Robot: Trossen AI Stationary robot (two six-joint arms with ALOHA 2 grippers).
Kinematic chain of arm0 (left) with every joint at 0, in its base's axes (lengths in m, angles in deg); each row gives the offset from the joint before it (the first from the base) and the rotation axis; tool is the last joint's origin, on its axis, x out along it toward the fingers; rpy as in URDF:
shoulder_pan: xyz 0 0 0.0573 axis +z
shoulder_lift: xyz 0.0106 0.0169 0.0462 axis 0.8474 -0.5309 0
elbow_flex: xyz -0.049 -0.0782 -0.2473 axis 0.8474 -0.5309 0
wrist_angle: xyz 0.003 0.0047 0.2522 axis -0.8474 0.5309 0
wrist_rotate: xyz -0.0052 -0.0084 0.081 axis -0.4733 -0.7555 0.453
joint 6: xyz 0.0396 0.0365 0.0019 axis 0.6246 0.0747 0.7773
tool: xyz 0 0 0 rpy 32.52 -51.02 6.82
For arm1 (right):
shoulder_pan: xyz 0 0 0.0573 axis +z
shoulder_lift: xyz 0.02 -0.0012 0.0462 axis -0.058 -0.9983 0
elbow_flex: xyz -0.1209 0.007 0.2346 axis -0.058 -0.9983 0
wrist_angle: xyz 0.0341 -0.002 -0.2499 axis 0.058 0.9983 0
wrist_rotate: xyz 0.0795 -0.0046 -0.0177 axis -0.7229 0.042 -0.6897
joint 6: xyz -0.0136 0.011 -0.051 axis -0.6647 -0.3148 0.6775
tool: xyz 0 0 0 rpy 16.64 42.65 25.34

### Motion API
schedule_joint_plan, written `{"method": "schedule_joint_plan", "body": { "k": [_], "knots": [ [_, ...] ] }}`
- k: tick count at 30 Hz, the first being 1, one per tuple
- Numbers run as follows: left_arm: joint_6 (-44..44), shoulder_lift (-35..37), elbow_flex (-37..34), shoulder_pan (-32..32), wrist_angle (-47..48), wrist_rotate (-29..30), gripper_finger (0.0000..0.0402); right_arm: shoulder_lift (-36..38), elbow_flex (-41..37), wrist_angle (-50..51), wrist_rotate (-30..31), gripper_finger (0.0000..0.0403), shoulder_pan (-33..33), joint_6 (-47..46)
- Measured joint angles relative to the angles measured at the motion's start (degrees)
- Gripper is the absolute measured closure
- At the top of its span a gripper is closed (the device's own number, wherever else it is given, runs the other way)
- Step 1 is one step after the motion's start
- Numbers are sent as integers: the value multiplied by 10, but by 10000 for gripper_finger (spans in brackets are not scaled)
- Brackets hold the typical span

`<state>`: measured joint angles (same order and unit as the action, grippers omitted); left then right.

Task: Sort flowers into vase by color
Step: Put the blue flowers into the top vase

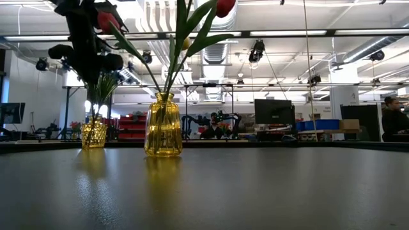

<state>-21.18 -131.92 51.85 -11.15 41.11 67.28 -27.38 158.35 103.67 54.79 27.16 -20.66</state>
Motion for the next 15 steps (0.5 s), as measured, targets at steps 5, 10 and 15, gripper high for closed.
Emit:
{"method": "schedule_joint_plan", "body": {
  "k": [5, 10, 15],
  "knots": [
    [7, 13, 32, 0, 41, -60, 238, 0, 0, 0, 0, 128, 0, -4],
    [47, 15, 97, 0, 158, -132, 174, 0, 0, 0, 0, 114, 0, -12],
    [45, 18, 147, -1, 285, -207, 141, 0, 0, 0, -7, 108, 1, -17]
  ]
}}
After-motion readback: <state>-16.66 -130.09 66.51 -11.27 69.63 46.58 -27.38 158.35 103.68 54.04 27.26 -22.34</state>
